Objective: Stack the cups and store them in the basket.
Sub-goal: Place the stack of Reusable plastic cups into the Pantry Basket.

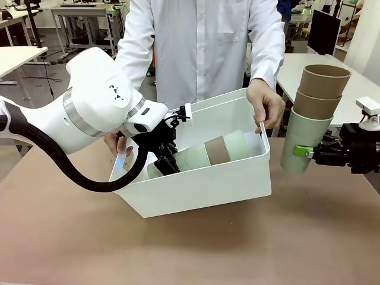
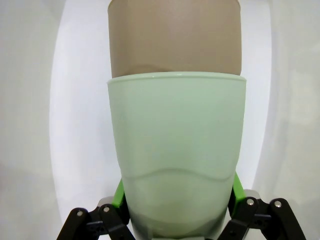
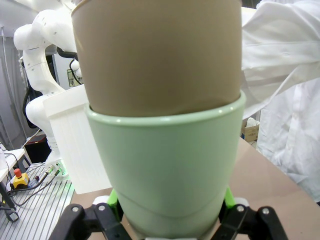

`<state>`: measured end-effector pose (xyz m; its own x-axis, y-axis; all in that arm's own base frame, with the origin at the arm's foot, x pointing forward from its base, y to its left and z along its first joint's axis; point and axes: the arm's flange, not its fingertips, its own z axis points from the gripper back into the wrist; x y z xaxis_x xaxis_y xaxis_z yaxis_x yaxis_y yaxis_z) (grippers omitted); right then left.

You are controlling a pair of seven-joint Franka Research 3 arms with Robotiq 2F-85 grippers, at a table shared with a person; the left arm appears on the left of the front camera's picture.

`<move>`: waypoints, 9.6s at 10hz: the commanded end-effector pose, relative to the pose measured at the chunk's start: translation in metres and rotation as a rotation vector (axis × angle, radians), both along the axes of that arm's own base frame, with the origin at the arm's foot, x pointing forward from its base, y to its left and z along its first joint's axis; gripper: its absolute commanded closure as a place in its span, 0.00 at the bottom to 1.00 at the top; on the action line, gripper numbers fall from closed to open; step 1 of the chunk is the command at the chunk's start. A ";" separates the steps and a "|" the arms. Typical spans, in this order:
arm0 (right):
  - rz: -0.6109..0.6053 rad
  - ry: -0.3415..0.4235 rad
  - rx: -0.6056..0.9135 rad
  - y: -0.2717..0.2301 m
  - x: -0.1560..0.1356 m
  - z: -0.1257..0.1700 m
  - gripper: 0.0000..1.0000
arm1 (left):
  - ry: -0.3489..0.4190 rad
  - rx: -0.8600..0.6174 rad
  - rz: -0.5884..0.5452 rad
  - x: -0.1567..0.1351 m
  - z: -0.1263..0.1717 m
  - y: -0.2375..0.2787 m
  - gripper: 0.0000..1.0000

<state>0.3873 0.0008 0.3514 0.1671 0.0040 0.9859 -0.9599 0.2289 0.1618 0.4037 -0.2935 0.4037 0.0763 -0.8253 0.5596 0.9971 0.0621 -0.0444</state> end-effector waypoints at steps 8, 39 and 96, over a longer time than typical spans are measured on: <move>0.001 -0.004 0.002 0.001 0.000 0.005 0.14 | 0.037 -0.065 -0.049 0.002 0.070 0.067 0.00; 0.000 0.003 0.000 0.000 0.000 -0.001 0.14 | -0.020 -0.356 0.113 -0.016 0.171 0.348 0.00; -0.005 -0.043 -0.447 -0.032 0.002 0.256 0.00 | -0.020 -0.356 0.113 -0.016 0.171 0.348 0.00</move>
